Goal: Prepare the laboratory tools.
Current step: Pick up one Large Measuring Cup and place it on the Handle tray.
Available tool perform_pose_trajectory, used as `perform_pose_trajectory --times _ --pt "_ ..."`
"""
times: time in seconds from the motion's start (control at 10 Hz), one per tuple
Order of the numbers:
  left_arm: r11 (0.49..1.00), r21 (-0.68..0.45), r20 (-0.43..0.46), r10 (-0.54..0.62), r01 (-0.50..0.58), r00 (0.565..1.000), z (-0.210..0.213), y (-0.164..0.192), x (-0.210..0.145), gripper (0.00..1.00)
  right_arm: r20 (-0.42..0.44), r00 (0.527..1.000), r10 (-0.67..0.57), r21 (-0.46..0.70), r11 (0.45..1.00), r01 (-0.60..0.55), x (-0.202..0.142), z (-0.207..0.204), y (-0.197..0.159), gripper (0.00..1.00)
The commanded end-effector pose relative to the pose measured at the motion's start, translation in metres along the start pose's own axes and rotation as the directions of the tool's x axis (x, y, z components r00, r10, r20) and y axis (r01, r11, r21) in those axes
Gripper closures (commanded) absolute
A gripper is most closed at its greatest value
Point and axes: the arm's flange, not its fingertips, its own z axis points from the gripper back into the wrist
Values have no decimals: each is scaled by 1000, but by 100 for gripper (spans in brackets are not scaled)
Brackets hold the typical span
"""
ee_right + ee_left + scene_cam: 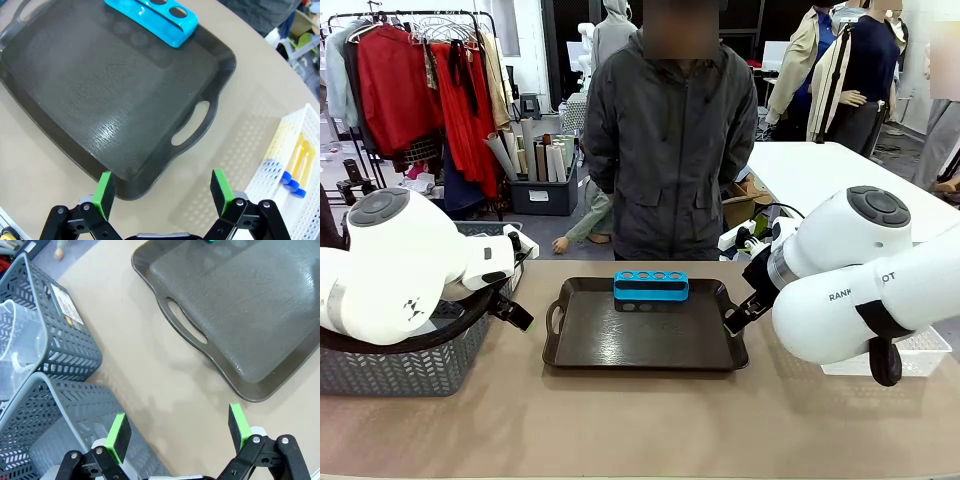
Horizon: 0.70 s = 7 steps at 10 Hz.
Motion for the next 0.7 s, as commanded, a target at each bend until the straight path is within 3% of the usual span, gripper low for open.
perform_pose_trajectory --times 0.0,0.3,0.6 --pt "1000 0 0 0 0 1000 0 0 0 0 1 1000 -1 0 1000 1 0 0 0 0" --pt "1000 0 0 0 0 1000 0 0 0 0 0 1000 0 0 1000 0 0 0 0 0" --pt "994 -90 -70 -61 55 996 9 -10 5 0 -15 1000 -5 130 991 7 5 7 6 0"
